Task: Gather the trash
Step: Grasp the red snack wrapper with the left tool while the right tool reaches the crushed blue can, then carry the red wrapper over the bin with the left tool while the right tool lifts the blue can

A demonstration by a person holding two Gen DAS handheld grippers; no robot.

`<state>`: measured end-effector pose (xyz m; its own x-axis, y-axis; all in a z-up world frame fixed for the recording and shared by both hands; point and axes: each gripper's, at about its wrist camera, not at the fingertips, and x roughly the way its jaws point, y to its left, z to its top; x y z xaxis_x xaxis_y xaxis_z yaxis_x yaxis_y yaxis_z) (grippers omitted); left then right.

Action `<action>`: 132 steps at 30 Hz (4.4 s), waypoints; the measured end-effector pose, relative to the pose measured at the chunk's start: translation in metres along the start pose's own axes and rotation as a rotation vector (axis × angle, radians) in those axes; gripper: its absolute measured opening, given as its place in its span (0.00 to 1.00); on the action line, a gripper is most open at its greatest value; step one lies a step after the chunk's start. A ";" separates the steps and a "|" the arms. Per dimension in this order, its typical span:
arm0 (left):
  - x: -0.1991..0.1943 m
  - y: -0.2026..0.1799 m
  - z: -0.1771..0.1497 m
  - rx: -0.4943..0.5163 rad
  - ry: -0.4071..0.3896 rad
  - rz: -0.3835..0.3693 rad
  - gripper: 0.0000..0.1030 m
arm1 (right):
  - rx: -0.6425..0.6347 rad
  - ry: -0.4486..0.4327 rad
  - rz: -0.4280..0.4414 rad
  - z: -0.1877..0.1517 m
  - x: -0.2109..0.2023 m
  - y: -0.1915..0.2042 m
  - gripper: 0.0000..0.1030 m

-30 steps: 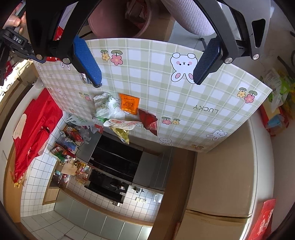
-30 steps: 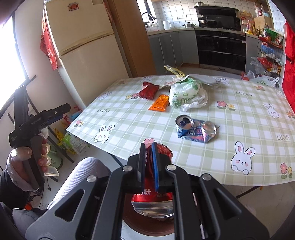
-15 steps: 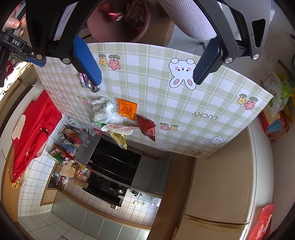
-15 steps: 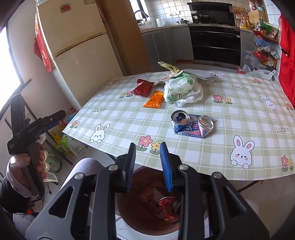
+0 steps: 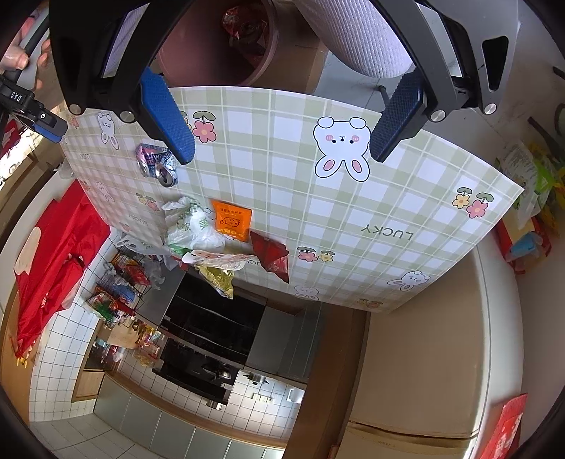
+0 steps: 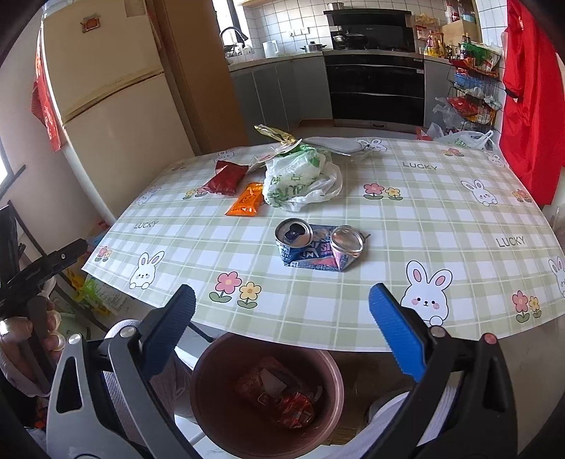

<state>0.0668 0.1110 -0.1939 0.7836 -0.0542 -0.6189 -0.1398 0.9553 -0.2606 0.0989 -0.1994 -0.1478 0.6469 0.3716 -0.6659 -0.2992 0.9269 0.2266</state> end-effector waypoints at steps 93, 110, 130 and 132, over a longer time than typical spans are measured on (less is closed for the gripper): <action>0.067 -0.030 0.039 0.033 0.094 -0.286 0.40 | -0.140 0.090 0.040 0.041 0.108 -0.001 0.54; -0.037 -0.031 0.014 0.019 -0.004 -0.280 0.40 | -0.171 0.022 0.130 -0.003 -0.009 0.043 0.54; -0.031 -0.063 -0.019 0.136 0.140 -0.396 0.40 | -0.127 0.053 0.155 -0.018 -0.014 0.035 0.55; -0.017 -0.073 -0.034 0.178 0.236 -0.419 0.41 | -0.112 0.036 0.142 -0.014 -0.017 0.028 0.55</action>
<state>0.0434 0.0326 -0.1893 0.5893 -0.4878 -0.6440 0.2788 0.8709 -0.4046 0.0702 -0.1806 -0.1401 0.5676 0.4940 -0.6586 -0.4632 0.8530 0.2406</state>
